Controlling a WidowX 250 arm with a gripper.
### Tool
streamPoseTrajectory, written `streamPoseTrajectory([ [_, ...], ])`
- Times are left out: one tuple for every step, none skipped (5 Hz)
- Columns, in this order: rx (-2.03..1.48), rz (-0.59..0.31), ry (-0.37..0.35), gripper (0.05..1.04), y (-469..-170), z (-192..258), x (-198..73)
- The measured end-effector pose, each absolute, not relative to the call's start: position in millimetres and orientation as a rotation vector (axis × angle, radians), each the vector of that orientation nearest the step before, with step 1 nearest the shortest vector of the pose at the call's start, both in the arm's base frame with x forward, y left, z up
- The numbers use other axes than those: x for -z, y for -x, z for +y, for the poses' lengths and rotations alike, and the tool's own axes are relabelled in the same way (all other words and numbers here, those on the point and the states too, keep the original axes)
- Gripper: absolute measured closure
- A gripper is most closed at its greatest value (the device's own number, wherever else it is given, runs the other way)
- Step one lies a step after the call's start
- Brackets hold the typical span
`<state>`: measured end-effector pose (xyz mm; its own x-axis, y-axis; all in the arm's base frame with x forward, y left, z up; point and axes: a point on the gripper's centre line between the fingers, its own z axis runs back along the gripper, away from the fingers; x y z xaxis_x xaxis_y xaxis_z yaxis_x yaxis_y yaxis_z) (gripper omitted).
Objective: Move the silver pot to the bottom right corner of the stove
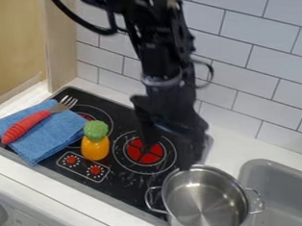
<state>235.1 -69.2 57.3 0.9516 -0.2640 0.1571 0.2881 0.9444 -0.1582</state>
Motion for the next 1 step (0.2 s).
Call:
streamPoseTrajectory([
  [0.281,-0.133,0.181,0.085,-234.4,-69.2,-57.3],
])
